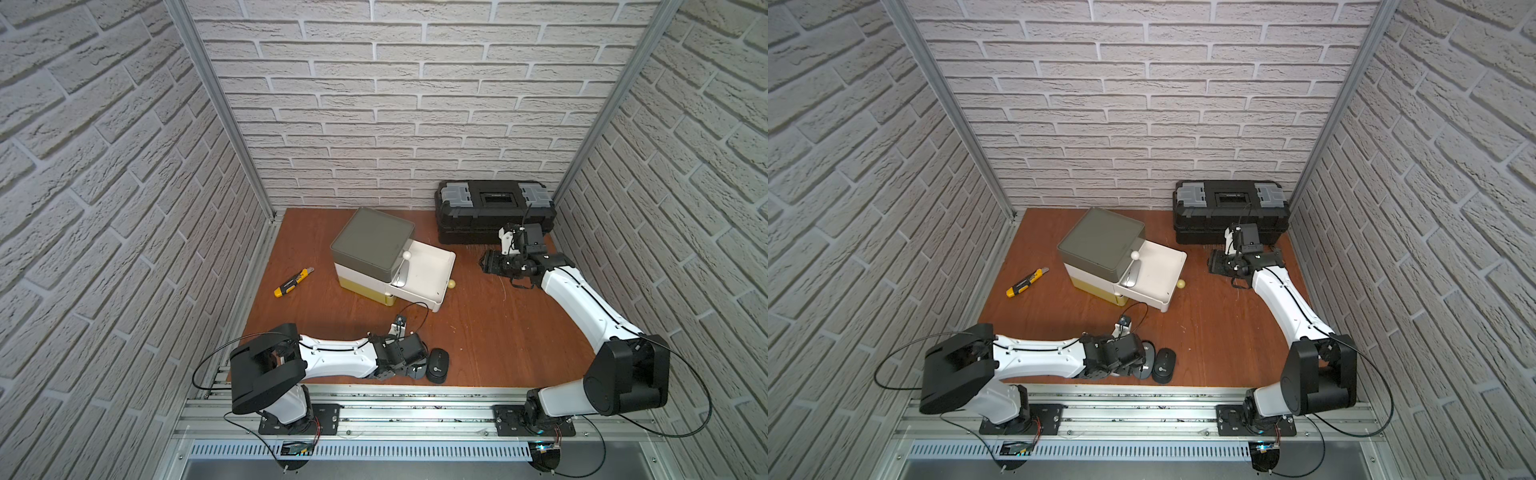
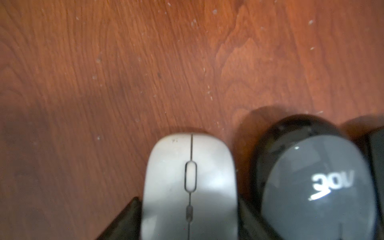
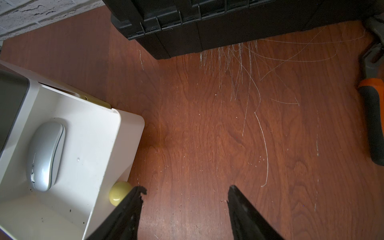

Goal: Take the mice out of the drawer
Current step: Place the mouse at the center of the board.

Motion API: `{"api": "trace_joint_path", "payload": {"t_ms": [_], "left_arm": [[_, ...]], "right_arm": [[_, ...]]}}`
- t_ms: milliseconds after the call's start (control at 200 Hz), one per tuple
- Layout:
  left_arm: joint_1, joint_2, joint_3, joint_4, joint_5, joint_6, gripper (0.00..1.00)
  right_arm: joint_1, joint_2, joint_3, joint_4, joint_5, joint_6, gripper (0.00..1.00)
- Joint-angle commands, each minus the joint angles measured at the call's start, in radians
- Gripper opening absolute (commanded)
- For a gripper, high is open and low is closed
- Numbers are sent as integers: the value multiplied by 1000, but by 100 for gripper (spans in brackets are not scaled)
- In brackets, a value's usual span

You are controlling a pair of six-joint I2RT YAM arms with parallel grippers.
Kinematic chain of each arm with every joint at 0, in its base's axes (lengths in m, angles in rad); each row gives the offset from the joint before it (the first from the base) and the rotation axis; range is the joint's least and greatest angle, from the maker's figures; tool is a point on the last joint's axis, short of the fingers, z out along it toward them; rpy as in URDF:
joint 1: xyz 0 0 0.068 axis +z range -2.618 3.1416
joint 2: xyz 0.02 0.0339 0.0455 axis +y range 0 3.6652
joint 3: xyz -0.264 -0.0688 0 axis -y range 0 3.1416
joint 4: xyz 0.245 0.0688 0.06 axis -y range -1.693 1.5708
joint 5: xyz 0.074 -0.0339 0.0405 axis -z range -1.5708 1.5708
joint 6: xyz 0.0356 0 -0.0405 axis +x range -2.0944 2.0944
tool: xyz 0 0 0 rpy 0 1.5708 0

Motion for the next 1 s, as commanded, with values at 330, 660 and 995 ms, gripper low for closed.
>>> {"api": "trace_joint_path", "payload": {"t_ms": [330,660,995], "left_arm": [[101,-283,309,-356,-32,271,98],[461,-269,577,-360,137,668,98],[689,-78,804,-324,240,829,98]], "right_arm": [[7,20,-5,24,-30,6,67],[125,93,45,1,-77,-24,67],[235,108,96,12,-123,-58,67]]}}
